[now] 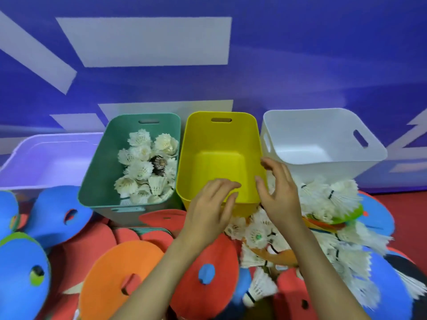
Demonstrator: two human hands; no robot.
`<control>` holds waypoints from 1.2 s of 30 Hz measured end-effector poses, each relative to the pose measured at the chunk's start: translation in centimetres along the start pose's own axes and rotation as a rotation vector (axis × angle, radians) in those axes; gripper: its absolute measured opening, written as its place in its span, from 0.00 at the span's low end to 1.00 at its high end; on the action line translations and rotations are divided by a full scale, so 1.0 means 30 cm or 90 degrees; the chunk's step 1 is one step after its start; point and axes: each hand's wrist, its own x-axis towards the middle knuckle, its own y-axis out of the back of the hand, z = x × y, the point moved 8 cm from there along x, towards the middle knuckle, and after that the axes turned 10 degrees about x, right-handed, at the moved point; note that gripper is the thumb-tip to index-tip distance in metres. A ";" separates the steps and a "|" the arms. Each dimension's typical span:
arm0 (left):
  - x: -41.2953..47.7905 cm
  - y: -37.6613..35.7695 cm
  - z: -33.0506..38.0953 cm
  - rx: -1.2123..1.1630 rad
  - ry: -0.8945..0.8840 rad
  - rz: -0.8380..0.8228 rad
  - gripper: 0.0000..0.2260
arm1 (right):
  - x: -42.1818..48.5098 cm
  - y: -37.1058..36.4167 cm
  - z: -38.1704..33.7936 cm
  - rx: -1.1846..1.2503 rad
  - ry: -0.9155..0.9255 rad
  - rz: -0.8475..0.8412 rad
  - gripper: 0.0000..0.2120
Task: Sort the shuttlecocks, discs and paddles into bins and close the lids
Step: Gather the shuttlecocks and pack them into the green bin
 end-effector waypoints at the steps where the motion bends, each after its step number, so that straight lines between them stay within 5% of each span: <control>1: -0.021 -0.058 0.047 0.001 -0.011 -0.033 0.08 | -0.027 0.051 0.046 -0.007 -0.022 0.011 0.17; 8: -0.223 -0.438 0.046 0.160 0.210 -0.380 0.18 | -0.186 0.168 0.354 -0.109 -0.174 -0.158 0.16; 11: -0.277 -0.441 -0.003 0.276 0.300 -0.421 0.23 | -0.248 0.101 0.365 -0.091 -0.131 -0.313 0.15; 17: -0.318 -0.470 -0.060 0.317 0.342 -0.447 0.18 | -0.359 -0.083 0.386 -0.150 -0.117 -0.567 0.21; 23: -0.278 -0.458 -0.072 0.272 0.379 -0.363 0.10 | -0.344 -0.093 0.407 -0.215 -0.076 -0.524 0.11; 30: -0.254 -0.309 -0.005 0.228 0.331 -0.220 0.04 | -0.320 0.026 0.344 -0.033 -0.008 -0.404 0.03; 36: -0.223 -0.099 0.057 0.132 0.291 -0.031 0.04 | -0.273 0.123 0.182 0.109 0.069 -0.281 0.06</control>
